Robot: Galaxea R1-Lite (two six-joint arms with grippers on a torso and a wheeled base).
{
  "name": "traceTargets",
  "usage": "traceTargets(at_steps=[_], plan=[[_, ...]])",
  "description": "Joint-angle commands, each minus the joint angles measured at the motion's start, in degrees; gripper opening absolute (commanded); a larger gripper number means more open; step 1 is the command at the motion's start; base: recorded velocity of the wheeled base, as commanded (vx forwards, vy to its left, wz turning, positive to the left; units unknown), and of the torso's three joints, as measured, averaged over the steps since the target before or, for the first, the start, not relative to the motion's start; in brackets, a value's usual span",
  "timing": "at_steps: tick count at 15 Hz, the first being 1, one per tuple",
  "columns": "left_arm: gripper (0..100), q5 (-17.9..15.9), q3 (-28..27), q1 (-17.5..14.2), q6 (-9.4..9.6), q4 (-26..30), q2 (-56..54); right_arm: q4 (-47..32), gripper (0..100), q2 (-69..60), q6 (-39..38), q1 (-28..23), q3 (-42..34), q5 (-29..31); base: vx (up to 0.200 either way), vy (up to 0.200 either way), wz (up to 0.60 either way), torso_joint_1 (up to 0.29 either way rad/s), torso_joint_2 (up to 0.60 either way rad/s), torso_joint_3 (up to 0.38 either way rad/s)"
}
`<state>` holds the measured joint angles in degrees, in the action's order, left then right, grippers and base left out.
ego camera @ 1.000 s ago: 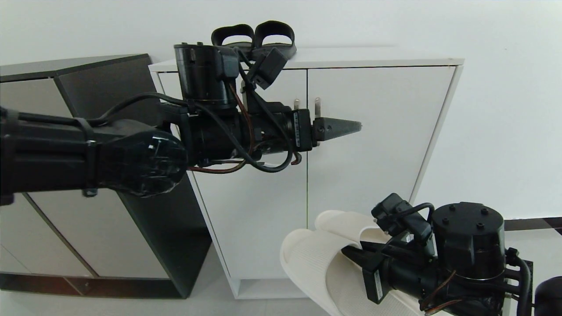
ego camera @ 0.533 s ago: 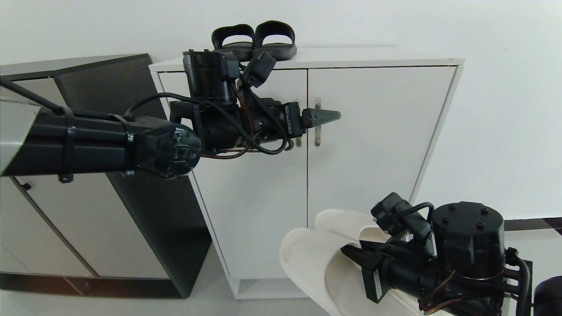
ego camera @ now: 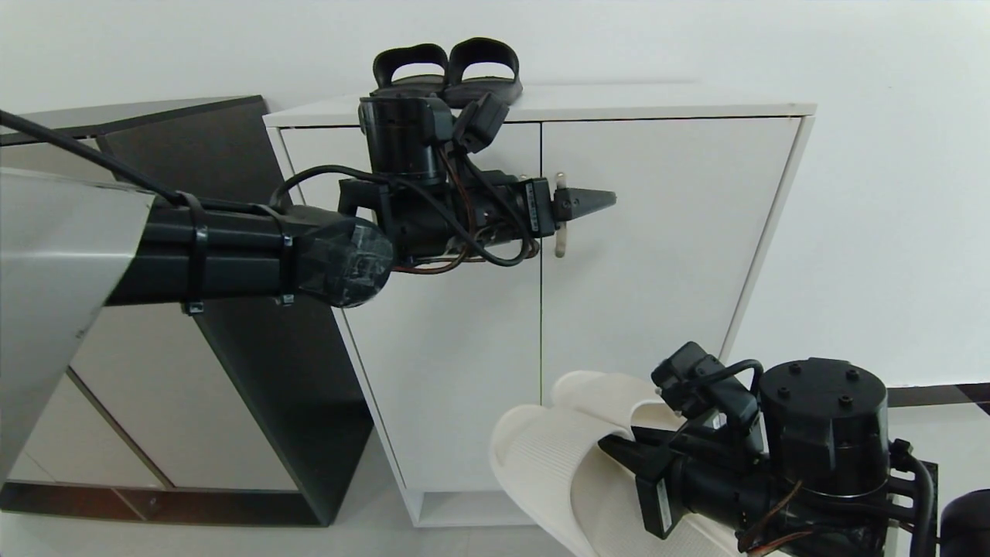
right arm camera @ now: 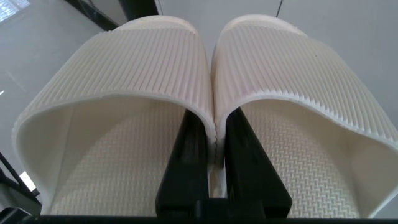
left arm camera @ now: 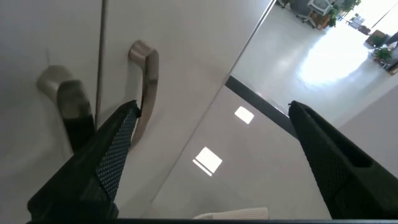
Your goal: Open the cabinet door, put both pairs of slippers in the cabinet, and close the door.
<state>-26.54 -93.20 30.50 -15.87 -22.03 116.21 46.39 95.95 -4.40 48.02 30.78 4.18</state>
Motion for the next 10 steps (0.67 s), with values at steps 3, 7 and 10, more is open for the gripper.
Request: traceTargets(at_steps=[3,7,10], plan=[[0,1.14,-1.99,0.17,-0.04,0.32,2.53,0.02,0,-0.06,0.01,0.06,-0.02,-0.05,0.0,0.0,0.0,0.0,0.0,0.0],[0,1.4,1.53,1.32,-0.65,0.32,-0.2,0.02,0,-0.85,1.41,1.02,-1.78,-4.09,0.0,0.0,0.0,0.0,0.0,0.0],[0,1.23,8.03,3.16,-0.56,-0.3,-5.12,-0.15,0,-4.99,1.68,1.02,-5.03,-13.32,0.0,0.0,0.0,0.0,0.0,0.0]])
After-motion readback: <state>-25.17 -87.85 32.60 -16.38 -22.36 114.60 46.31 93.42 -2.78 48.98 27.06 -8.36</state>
